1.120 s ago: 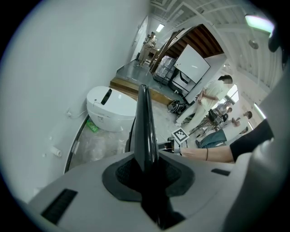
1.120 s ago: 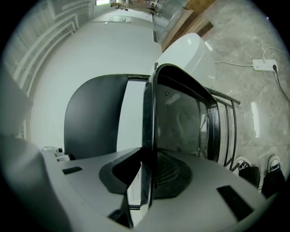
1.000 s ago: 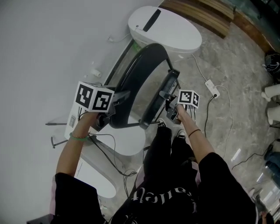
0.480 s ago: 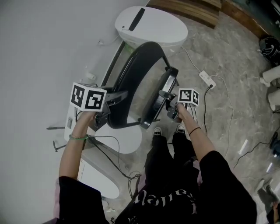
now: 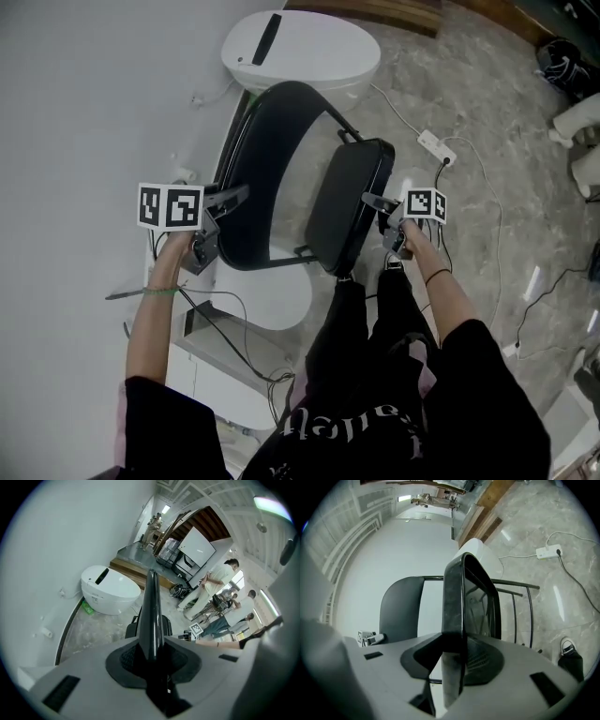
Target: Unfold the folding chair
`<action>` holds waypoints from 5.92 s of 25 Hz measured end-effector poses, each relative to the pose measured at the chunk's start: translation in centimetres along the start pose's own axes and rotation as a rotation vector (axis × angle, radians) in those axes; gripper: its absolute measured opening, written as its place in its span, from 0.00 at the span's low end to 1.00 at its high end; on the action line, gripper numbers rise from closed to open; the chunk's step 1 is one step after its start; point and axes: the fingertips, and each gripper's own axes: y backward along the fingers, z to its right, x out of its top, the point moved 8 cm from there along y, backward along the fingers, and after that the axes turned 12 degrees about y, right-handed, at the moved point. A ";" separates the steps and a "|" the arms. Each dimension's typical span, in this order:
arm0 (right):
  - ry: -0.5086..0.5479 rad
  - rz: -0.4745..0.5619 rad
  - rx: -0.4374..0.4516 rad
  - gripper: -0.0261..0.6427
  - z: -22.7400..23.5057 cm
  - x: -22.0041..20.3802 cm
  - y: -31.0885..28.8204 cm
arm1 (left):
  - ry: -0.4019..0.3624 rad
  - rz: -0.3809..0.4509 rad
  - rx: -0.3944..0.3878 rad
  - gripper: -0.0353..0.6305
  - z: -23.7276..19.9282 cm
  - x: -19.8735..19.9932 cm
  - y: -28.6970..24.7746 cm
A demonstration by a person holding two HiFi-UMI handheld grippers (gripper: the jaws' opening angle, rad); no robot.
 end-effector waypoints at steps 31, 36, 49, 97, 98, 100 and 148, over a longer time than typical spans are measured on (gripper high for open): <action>-0.001 0.038 -0.105 0.31 12.6 -3.8 10.6 | 0.027 0.031 -0.122 0.16 -2.5 -2.2 -4.7; -0.013 0.069 -0.082 0.33 16.1 -4.7 13.0 | -0.022 0.070 -0.111 0.16 -1.2 -2.5 -6.4; 0.019 0.072 -0.317 0.12 23.8 -6.2 21.5 | 0.079 0.012 0.009 0.18 2.2 -9.0 -16.0; 0.360 0.064 -0.317 0.12 5.0 -6.5 34.0 | 0.141 0.335 0.184 0.21 11.7 -13.3 -8.2; 0.360 0.079 -0.310 0.12 4.1 -6.2 34.9 | 0.131 0.347 0.174 0.21 13.0 -13.8 -8.1; 0.375 0.110 -0.307 0.12 2.6 -5.6 36.5 | 0.092 0.375 0.181 0.21 15.3 -14.6 -7.4; 0.661 0.147 -0.183 0.12 -20.8 -35.7 38.6 | 0.282 0.671 -0.164 0.10 28.2 -57.3 0.5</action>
